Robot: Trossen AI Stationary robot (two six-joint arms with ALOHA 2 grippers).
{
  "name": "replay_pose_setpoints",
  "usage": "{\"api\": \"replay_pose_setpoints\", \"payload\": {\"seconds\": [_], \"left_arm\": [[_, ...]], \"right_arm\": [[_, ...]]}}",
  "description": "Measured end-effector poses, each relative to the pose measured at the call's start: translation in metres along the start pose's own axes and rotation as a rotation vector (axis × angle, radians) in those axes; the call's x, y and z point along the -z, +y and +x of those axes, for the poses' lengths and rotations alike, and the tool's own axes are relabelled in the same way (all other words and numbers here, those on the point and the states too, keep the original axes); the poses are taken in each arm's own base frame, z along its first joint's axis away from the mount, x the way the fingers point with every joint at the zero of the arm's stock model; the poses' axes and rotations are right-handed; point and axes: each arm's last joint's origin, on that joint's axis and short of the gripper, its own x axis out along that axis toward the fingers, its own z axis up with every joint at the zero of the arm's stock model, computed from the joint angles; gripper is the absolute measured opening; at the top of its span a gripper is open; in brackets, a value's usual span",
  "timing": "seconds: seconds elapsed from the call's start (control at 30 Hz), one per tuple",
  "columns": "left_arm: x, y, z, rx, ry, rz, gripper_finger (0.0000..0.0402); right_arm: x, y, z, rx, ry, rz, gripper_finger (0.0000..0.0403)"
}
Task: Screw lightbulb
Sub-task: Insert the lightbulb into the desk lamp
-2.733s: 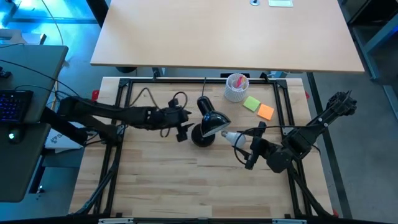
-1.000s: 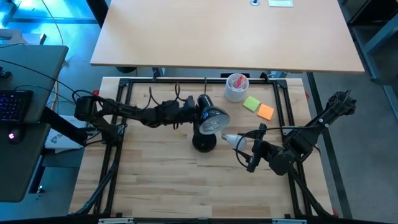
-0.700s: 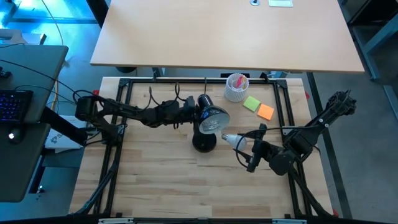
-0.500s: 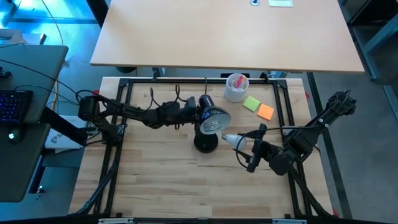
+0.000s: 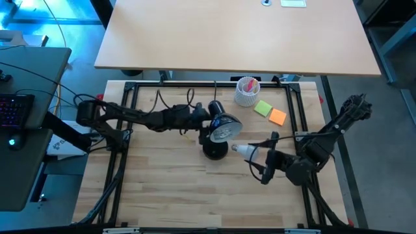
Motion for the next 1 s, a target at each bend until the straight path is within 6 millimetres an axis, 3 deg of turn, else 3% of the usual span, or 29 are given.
{"api": "replay_pose_setpoints", "payload": {"seconds": [0.2,0.37,0.53,0.77,1.0], "left_arm": [[-0.013,0.000,-0.030,-0.066,0.103,0.080,0.0237],[-0.021,0.005,-0.054,-0.180,0.176,0.179,0.0237],[-0.015,0.029,-0.066,-0.118,0.048,0.198,0.0224],[-0.008,0.064,-0.066,0.166,-0.194,0.190,0.0202],[-0.006,0.098,-0.051,0.305,-0.228,0.168,0.0184]], "right_arm": [[-0.017,0.000,-0.006,-0.021,-0.064,0.026,0.0263],[-0.032,-0.004,0.005,0.028,-0.088,0.075,0.0263],[-0.047,0.003,0.024,0.058,-0.051,0.020,0.0263],[-0.062,-0.003,0.048,0.151,0.115,0.029,0.0263],[-0.076,-0.017,0.077,0.245,0.169,0.062,0.0263]]}}
